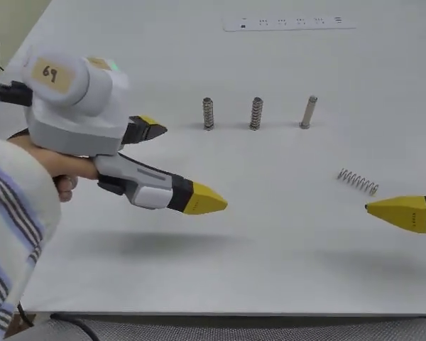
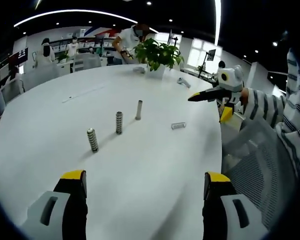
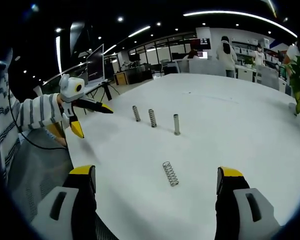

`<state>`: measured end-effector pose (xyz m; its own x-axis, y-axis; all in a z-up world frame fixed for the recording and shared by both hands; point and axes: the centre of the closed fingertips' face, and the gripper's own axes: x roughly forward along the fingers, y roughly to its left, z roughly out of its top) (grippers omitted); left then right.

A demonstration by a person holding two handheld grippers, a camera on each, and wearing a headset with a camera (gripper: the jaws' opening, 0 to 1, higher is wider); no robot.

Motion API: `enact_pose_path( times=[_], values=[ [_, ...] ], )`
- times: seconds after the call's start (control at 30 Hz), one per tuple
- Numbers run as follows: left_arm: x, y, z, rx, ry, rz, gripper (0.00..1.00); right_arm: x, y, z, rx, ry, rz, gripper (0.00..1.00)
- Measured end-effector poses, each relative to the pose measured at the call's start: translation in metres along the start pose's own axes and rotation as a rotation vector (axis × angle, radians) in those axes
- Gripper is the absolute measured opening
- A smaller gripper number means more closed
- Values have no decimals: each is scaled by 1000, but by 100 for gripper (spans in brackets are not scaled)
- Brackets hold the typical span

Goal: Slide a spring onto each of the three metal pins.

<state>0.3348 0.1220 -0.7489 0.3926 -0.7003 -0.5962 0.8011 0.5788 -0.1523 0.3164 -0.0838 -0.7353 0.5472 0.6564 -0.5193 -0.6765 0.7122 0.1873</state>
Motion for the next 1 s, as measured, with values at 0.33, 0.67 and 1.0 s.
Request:
enact_pose_path(
  times=[0.33, 0.67, 1.0],
  values=[
    [35, -18, 15, 97, 29, -102, 91, -5, 1, -2, 12, -8, -23, 100],
    [71, -38, 31, 225, 66, -176, 81, -14, -1, -7, 26, -12, -56, 99],
    [105, -70, 50, 310, 62, -261, 68, -20, -3, -10, 37, -14, -71, 97]
  ],
)
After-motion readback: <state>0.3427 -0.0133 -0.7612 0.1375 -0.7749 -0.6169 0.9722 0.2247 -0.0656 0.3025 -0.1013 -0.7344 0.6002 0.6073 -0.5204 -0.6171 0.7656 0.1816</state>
